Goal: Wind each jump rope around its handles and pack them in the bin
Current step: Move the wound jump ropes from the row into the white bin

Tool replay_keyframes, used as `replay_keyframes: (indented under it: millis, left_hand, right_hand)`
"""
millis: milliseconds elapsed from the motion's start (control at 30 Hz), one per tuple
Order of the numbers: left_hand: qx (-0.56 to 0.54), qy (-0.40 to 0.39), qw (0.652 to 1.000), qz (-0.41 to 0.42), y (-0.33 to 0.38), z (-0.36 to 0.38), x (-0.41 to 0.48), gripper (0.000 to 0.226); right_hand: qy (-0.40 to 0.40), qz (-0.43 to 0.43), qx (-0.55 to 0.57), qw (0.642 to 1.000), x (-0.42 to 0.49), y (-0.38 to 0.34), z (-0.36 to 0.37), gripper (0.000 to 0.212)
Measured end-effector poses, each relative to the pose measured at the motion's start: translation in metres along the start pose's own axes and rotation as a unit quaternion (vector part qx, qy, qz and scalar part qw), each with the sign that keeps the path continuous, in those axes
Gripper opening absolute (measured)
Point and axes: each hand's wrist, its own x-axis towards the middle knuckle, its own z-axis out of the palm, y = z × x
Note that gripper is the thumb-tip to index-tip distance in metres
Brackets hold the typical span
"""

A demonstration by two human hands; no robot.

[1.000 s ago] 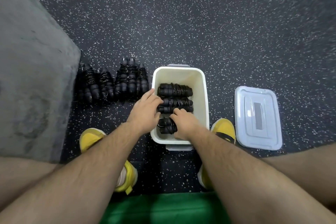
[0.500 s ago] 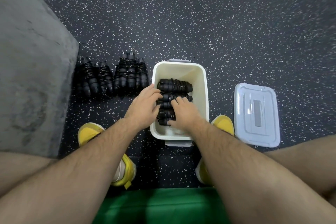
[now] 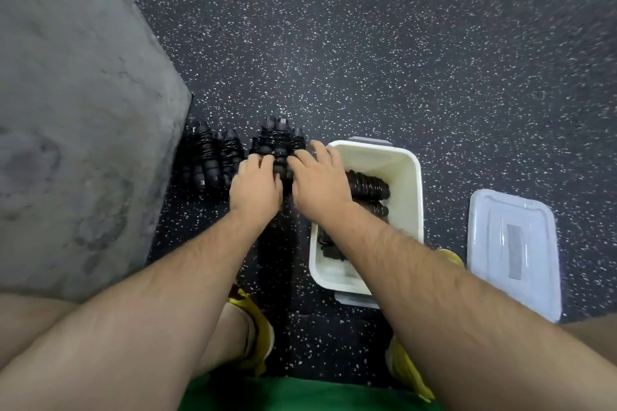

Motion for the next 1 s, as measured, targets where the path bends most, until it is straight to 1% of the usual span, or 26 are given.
replay_keyframes:
  millis: [100, 200, 300, 367, 433, 500, 567, 633, 800, 900, 1000]
  left_hand:
    - [-0.023, -0.042, 0.996, -0.079, -0.007, 0.006, 0.017, 0.044]
    - [-0.046, -0.076, 0.987, -0.132, -0.007, 0.016, 0.032, 0.045]
    - [-0.045, -0.063, 0.983, -0.169, -0.004, 0.022, 0.047, 0.047]
    - [-0.046, -0.064, 0.979, -0.188, -0.003, 0.024, 0.053, 0.045]
    - [-0.091, -0.070, 0.967, -0.227, 0.000, 0.022, 0.053, 0.043]
    - [-0.145, -0.066, 0.956, -0.245, 0.005, 0.016, 0.049, 0.042]
    - [-0.186, -0.039, 0.956, -0.225, 0.010, 0.005, 0.041, 0.040]
    - [-0.194, -0.013, 0.965, -0.179, 0.012, -0.009, 0.033, 0.038]
    - [-0.218, 0.013, 0.974, -0.063, 0.015, -0.047, 0.013, 0.042]
    - [-0.224, 0.017, 0.974, 0.019, 0.022, -0.060, 0.005, 0.036]
    - [-0.229, -0.003, 0.971, 0.069, 0.039, -0.065, -0.002, 0.034]
  right_hand:
    - [-0.030, 0.005, 0.001, 1.000, 0.006, 0.000, 0.010, 0.038]
    - [-0.052, -0.003, -0.004, 0.999, 0.009, 0.004, 0.018, 0.038]
    - [-0.055, -0.005, -0.011, 0.998, 0.009, 0.011, 0.022, 0.037]
    - [-0.058, -0.003, -0.016, 0.998, 0.007, 0.014, 0.023, 0.036]
    - [-0.062, -0.001, -0.018, 0.998, 0.005, 0.016, 0.023, 0.037]
    - [-0.060, -0.004, -0.020, 0.998, 0.004, 0.015, 0.020, 0.038]
    - [-0.045, -0.011, -0.018, 0.999, 0.004, 0.012, 0.014, 0.042]
    - [-0.031, -0.020, -0.013, 0.999, 0.006, 0.009, 0.005, 0.048]
    - [0.004, -0.031, -0.021, 0.999, 0.007, 0.007, -0.029, 0.070]
    - [0.010, -0.033, -0.029, 0.999, -0.002, 0.016, -0.048, 0.071]
    - [0.035, -0.030, -0.035, 0.998, -0.019, 0.037, -0.059, 0.070]
